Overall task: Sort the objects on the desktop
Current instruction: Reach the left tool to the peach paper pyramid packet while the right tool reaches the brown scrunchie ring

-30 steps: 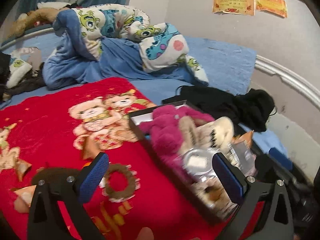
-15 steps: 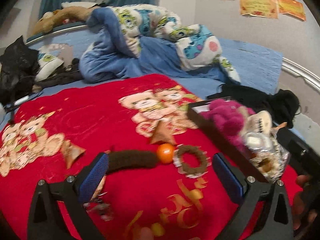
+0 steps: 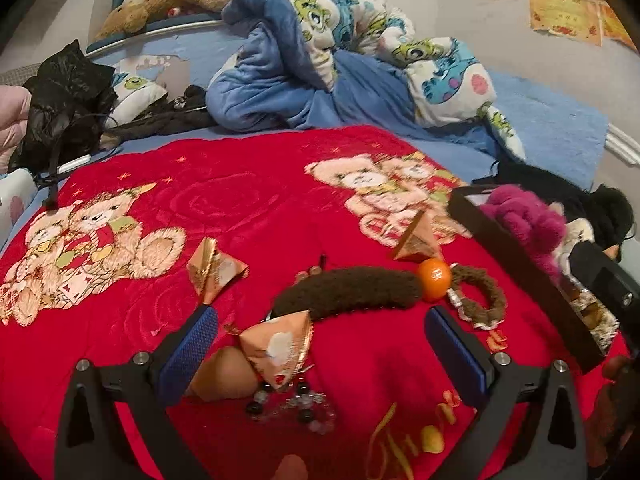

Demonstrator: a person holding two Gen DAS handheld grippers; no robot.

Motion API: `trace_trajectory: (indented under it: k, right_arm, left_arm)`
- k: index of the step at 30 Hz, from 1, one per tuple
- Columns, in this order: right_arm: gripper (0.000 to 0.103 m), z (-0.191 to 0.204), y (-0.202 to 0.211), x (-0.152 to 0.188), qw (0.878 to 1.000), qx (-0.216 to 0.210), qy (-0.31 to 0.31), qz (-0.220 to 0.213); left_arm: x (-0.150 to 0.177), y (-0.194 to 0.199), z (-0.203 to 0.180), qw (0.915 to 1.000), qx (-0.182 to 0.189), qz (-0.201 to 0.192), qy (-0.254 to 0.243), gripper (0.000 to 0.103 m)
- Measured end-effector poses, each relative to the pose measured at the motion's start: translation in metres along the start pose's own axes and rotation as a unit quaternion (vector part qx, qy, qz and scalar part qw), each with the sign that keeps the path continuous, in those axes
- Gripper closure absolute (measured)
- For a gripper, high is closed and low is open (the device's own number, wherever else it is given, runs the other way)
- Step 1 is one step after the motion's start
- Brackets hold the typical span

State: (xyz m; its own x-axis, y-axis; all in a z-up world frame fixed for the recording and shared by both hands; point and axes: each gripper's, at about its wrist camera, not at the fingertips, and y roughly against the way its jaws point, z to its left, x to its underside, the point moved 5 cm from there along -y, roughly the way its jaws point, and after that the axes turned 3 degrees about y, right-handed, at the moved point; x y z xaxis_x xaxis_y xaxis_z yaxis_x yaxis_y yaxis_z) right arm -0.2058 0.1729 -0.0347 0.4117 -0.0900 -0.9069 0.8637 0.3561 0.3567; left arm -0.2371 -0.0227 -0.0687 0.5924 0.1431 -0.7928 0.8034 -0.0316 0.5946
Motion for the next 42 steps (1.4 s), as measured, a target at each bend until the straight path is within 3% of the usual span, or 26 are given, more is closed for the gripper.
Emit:
trace_trajectory:
  k: [13, 18, 22, 25, 29, 37, 39, 42]
  right_arm:
    - [0.001, 0.005, -0.047, 0.015, 0.998, 0.035, 0.014, 0.058]
    - [0.014, -0.002, -0.061, 0.023, 0.995, 0.043, 0.000, 0.086]
    - [0.039, -0.014, -0.070, 0.031, 0.991, 0.055, -0.020, 0.120]
    - [0.049, -0.019, -0.074, 0.036, 0.988, 0.067, -0.026, 0.136]
    - [0.053, -0.026, -0.078, 0.041, 0.984, 0.088, -0.036, 0.153]
    - [0.067, -0.042, -0.082, 0.051, 0.977, 0.103, -0.068, 0.171]
    - [0.067, -0.044, -0.083, 0.053, 0.977, 0.101, -0.073, 0.173]
    - [0.067, -0.045, -0.083, 0.054, 0.977, 0.097, -0.076, 0.174]
  left_arm:
    - [0.003, -0.020, 0.018, 0.9998, -0.010, 0.019, 0.005, 0.000]
    - [0.007, -0.031, 0.017, 0.9993, 0.000, 0.037, 0.001, 0.000]
    - [0.009, -0.036, 0.009, 0.9987, 0.014, 0.046, -0.015, 0.000]
    - [0.011, -0.042, 0.009, 0.9982, -0.002, 0.055, -0.023, 0.006]
    - [0.012, -0.050, 0.014, 0.9976, -0.009, 0.067, -0.013, 0.016]
    - [0.017, -0.062, 0.024, 0.9961, -0.017, 0.086, 0.005, 0.018]
    - [0.018, -0.060, 0.026, 0.9964, -0.023, 0.081, 0.007, 0.025]
    - [0.017, -0.055, 0.036, 0.9969, -0.025, 0.070, 0.027, 0.044]
